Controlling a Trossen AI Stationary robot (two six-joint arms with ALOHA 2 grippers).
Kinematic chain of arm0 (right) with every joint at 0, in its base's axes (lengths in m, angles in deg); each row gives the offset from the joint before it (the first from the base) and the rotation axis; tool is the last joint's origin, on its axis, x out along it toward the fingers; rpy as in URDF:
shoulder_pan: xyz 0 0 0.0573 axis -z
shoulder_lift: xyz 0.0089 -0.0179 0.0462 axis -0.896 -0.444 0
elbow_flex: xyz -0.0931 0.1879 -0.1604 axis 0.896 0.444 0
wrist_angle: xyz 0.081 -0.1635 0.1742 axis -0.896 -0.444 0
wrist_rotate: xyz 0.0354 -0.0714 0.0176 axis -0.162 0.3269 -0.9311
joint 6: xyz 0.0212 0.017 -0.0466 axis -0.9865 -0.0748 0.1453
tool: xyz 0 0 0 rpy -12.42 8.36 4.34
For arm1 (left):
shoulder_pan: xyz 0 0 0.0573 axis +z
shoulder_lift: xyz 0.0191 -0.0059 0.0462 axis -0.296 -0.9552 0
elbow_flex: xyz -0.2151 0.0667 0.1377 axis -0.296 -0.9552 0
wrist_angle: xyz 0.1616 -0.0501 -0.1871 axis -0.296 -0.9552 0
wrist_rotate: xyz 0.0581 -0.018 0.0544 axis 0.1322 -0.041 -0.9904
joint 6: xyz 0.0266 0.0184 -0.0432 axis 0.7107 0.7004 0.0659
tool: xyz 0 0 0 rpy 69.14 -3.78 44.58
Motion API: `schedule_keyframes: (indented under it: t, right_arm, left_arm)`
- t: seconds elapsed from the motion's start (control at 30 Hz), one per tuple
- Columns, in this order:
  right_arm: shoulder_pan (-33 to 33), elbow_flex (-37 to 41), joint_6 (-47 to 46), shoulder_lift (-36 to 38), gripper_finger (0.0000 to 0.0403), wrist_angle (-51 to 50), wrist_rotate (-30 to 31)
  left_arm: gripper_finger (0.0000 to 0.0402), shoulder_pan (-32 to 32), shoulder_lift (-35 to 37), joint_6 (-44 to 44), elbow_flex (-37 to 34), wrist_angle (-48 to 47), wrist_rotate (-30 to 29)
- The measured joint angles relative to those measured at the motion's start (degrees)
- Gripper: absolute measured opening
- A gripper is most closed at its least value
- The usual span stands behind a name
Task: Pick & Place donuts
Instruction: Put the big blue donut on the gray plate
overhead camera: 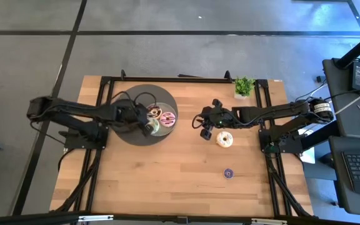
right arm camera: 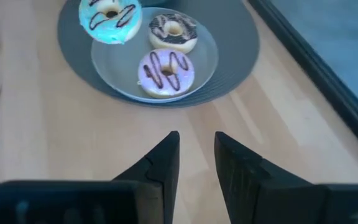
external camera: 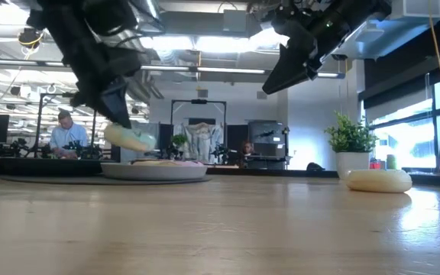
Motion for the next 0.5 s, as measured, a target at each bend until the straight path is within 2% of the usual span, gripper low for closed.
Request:
schedule_keyframes:
  t: [0.23,0.5]
  right_arm:
    - [0.0,0.0,0.0,0.0,0.0104,0.0,1.2]
    - [0.0,0.0,-0.1,0.0,0.0104,0.1,1.1]
  left_arm:
    - [0.0006,4.4,-0.8,-0.4,-4.0,7.4,3.4]
    - [0.0009,5.1,-6.0,-0.8,-4.1,8.5,4.0]
